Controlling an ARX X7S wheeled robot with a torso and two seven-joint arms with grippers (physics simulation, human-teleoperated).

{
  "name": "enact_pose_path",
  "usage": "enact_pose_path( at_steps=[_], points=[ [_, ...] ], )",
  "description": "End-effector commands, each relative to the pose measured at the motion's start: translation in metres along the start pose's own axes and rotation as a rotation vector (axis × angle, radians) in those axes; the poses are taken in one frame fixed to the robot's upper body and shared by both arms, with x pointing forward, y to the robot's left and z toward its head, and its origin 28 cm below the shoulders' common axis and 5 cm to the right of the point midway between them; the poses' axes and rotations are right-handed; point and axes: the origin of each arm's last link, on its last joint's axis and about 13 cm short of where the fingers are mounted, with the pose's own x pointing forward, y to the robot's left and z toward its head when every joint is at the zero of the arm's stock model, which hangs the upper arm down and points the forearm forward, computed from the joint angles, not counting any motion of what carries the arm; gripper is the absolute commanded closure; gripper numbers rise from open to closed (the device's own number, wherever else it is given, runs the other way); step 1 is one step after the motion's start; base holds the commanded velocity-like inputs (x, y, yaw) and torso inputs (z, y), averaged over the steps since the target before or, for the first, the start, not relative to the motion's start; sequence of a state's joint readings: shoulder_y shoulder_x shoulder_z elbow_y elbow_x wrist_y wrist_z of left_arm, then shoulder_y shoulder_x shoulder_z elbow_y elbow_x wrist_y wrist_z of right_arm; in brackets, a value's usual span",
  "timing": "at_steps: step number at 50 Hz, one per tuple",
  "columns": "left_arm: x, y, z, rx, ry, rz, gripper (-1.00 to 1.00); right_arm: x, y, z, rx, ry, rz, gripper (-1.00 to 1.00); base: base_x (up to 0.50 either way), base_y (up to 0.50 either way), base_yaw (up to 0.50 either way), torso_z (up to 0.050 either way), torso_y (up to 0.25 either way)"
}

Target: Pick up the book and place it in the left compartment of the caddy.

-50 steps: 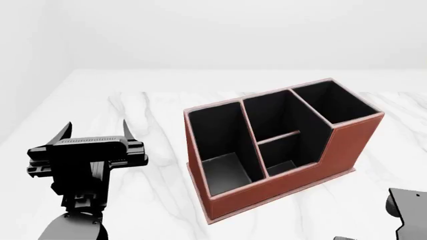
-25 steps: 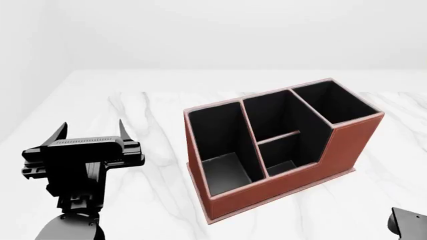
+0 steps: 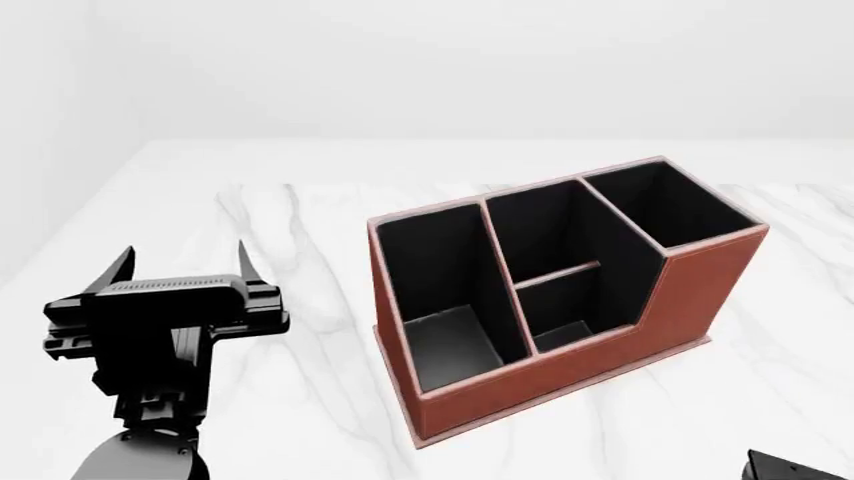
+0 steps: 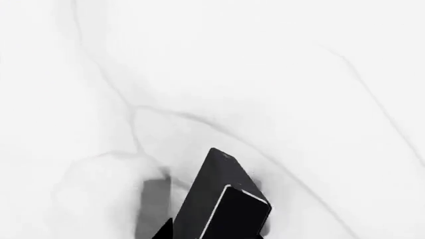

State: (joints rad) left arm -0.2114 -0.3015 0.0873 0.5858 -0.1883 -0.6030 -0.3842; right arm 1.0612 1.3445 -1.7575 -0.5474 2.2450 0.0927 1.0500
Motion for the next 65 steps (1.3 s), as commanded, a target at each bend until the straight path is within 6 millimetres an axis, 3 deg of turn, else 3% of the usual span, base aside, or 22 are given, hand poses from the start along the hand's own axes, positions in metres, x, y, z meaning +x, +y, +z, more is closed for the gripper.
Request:
enact_pose_path(
  at_steps=[1, 7, 9, 10, 14, 15, 22, 24, 30, 43, 50, 54, 60, 65],
  points=[
    [0.000, 0.000, 0.000, 0.000, -0.003, 0.001, -1.00, 0.002, 0.004, 0.001, -0.053, -0.074, 0.015, 1.00, 0.00, 0.00, 0.00, 0.000, 0.000],
    [0.000, 0.000, 0.000, 0.000, -0.003, 0.003, -1.00, -0.016, 0.007, 0.011, -0.109, -0.193, 0.021, 1.00, 0.00, 0.00, 0.00, 0.000, 0.000],
    [-0.001, 0.000, 0.000, 0.000, -0.003, 0.002, -1.00, -0.034, 0.011, 0.020, -0.294, -0.402, -0.060, 1.00, 0.00, 0.00, 0.00, 0.000, 0.000],
    [-0.001, 0.000, 0.000, 0.000, -0.003, 0.002, -1.00, -0.035, 0.011, 0.020, -0.294, -0.402, -0.060, 1.00, 0.00, 0.00, 0.00, 0.000, 0.000],
    [-0.001, 0.000, 0.002, 0.001, -0.007, 0.002, -1.00, -0.075, 0.020, 0.036, -0.577, -0.618, -0.007, 1.00, 0.00, 0.00, 0.00, 0.000, 0.000],
    [-0.001, 0.000, 0.002, 0.000, -0.008, 0.002, -1.00, -0.080, 0.021, 0.040, -0.552, -0.670, -0.033, 1.00, 0.00, 0.00, 0.00, 0.000, 0.000],
    [0.000, 0.000, 0.003, 0.003, -0.007, 0.006, -1.00, -0.136, 0.030, 0.055, -0.647, -0.690, 0.106, 1.00, 0.00, 0.00, 0.00, 0.000, 0.001],
    [0.000, 0.000, 0.003, 0.002, -0.007, 0.007, -1.00, -0.141, 0.031, 0.056, -0.653, -0.722, 0.104, 1.00, 0.00, 0.00, 0.00, 0.000, 0.000],
    [0.000, 0.000, 0.004, 0.005, -0.007, 0.010, -1.00, -0.173, 0.046, 0.059, -0.730, -0.753, 0.318, 1.00, 0.00, 0.00, 0.00, 0.000, 0.002],
    [0.002, 0.000, 0.003, 0.008, -0.001, 0.013, -1.00, -0.209, 0.082, 0.094, -0.763, -0.774, 0.431, 1.00, 0.00, 0.00, 0.00, 0.000, 0.001],
    [0.003, 0.000, 0.002, 0.008, 0.001, 0.015, -1.00, -0.227, 0.113, 0.121, -0.762, -0.763, 0.409, 1.00, 0.00, 0.00, 0.00, 0.000, 0.000],
    [0.004, 0.000, 0.002, 0.008, 0.002, 0.016, -1.00, -0.231, 0.137, 0.143, -0.753, -0.697, 0.364, 1.00, 0.00, 0.00, 0.00, 0.000, 0.003],
    [0.006, 0.001, 0.004, 0.010, 0.000, 0.020, -1.00, -0.238, 0.161, 0.161, -0.776, -0.667, 0.348, 1.00, 0.00, 0.00, 0.00, 0.000, 0.000],
    [0.005, 0.001, 0.004, 0.006, -0.002, 0.021, -1.00, -0.229, 0.183, 0.180, -0.793, -0.600, 0.277, 1.00, 0.00, 0.00, 0.00, 0.000, 0.002]
  ],
)
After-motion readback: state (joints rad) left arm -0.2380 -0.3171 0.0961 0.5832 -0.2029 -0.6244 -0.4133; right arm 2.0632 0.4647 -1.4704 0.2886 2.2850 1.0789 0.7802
